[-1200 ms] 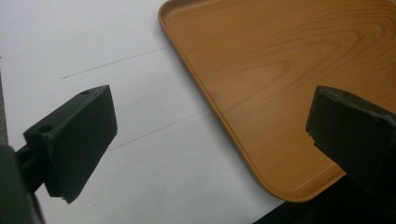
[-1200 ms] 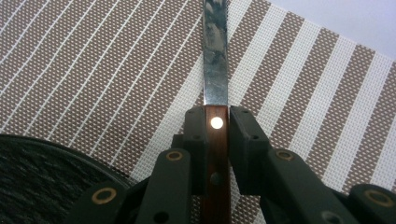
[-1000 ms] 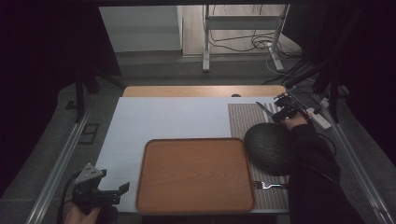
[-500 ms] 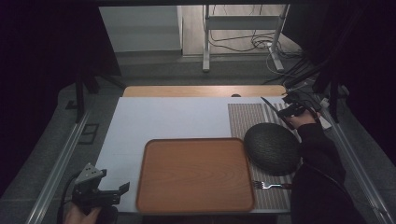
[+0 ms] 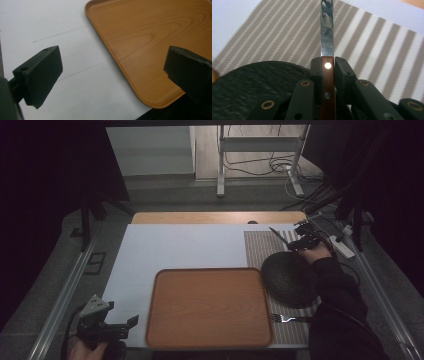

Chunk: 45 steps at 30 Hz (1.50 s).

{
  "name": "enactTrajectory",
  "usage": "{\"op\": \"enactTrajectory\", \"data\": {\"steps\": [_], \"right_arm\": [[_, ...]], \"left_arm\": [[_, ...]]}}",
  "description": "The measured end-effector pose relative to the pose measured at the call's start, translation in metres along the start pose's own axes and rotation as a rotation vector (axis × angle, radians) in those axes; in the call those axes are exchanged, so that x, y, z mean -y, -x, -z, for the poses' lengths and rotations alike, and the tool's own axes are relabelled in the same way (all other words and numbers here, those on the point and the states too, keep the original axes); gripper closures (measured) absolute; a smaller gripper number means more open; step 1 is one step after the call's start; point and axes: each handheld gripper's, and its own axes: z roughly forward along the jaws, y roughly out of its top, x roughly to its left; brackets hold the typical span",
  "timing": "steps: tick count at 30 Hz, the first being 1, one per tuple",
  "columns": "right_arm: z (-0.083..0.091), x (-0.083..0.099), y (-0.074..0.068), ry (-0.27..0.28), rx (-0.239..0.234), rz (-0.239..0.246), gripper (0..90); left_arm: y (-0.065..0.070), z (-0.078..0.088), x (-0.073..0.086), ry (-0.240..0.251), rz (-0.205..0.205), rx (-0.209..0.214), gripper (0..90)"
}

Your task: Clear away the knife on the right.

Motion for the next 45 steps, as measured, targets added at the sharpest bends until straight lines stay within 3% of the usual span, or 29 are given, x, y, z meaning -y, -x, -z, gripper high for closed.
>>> {"op": "enactTrajectory", "data": {"steps": [10, 11, 24, 31, 45], "right_arm": [[0.008, 0.007, -0.036, 0.010, -0.048, 0.031, 77.0], [0.011, 0.011, -0.046, 0.012, -0.058, 0.047, 77.1], [0.026, 0.030, -0.086, 0.023, -0.115, 0.097, 77.0], [0.034, 0.044, -0.117, 0.032, -0.152, 0.133, 77.0], [0.042, 0.068, -0.159, 0.022, -0.178, 0.192, 77.0]], "left_arm": [[0.000, 0.000, 0.000, 0.003, 0.007, 0.000, 2.8], [0.000, 0.000, 0.000, 0.003, 0.006, 0.000, 2.8], [0.000, 0.000, 0.000, 0.002, 0.004, -0.001, 2.8], [0.000, 0.000, 0.000, 0.002, 0.005, 0.000, 2.9], [0.000, 0.000, 0.000, 0.000, 0.006, -0.003, 3.1]]}}
